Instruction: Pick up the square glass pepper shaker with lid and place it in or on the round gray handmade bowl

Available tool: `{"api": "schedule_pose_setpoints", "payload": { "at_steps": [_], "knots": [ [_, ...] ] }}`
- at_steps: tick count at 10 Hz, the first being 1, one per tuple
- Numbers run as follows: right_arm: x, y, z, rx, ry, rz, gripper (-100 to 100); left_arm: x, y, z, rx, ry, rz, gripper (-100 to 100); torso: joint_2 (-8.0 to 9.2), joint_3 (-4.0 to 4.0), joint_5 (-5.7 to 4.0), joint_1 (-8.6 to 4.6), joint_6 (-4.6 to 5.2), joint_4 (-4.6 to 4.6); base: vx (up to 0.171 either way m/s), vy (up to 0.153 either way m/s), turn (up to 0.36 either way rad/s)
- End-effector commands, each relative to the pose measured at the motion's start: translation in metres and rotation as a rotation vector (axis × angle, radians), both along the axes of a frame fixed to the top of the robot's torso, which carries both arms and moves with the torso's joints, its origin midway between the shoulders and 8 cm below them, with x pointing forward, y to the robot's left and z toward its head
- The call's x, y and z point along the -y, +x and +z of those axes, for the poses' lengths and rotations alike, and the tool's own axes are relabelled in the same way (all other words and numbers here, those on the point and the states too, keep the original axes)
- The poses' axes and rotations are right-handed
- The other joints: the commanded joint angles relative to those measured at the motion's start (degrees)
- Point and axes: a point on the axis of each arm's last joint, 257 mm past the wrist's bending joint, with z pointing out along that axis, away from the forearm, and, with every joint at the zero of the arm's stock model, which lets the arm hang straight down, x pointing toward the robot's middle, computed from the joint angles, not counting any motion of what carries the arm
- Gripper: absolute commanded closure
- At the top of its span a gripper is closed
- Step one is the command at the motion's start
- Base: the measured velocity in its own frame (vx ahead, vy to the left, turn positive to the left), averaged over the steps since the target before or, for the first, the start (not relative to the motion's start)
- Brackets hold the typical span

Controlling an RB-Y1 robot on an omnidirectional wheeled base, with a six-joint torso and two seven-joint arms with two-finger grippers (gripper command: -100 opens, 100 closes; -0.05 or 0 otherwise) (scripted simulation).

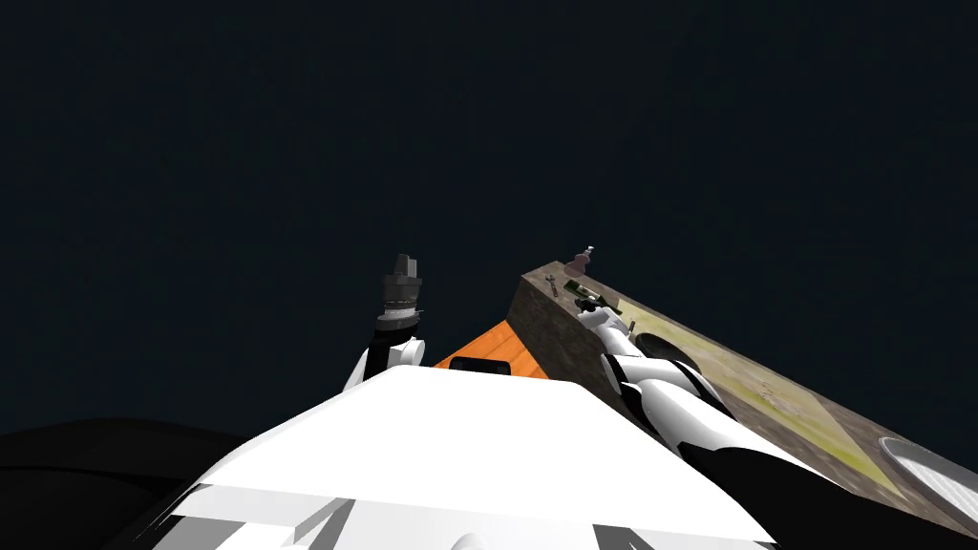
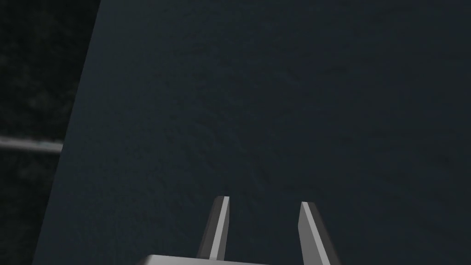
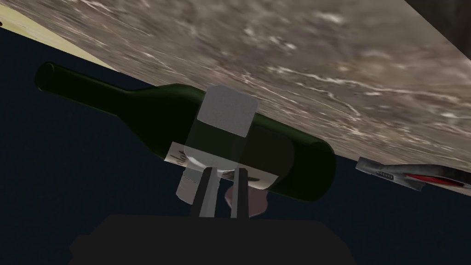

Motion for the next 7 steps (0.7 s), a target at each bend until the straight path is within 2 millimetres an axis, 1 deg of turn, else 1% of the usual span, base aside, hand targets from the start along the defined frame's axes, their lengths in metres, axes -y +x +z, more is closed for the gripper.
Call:
{"api": "schedule_pose_setpoints", "payload": {
  "at_steps": [1,3,4,5,6,7],
  "knots": [
    [0.014,-0.011,0.002,-0.006,-0.014,-0.026,-100,0.000,0.000,0.000,0.000,0.000,0.000,0,0.00,0.00,0.00,0.00,0.00,0.00,-0.092,0.095,0.136],
    [0.030,-0.025,0.003,-0.014,-0.030,-0.055,-100,0.000,0.000,0.000,0.000,0.000,0.000,0,0.21,0.13,0.06,0.21,0.02,0.05,-0.099,0.133,0.094],
    [0.030,-0.025,0.003,-0.014,-0.030,-0.055,-100,0.000,0.000,0.000,0.000,0.000,0.000,0,0.25,0.15,0.08,0.31,0.01,0.06,-0.081,0.093,0.027],
    [0.030,-0.025,0.003,-0.014,-0.030,-0.055,-100,0.000,0.000,0.000,0.000,0.000,0.000,0,0.21,0.14,0.06,0.16,0.03,0.06,-0.034,0.022,-0.007],
    [0.047,-0.043,0.002,-0.028,-0.049,-0.088,-100,0.000,0.000,0.000,0.000,0.000,0.000,0,0.08,0.06,0.01,-0.09,0.04,0.04,-0.075,0.062,0.143],
    [0.047,-0.043,0.002,-0.024,-0.044,-0.091,-100,0.000,0.000,0.000,0.000,0.000,0.000,0,0.16,0.10,0.00,-0.01,0.01,0.04,-0.074,0.080,0.095]
  ]
}}
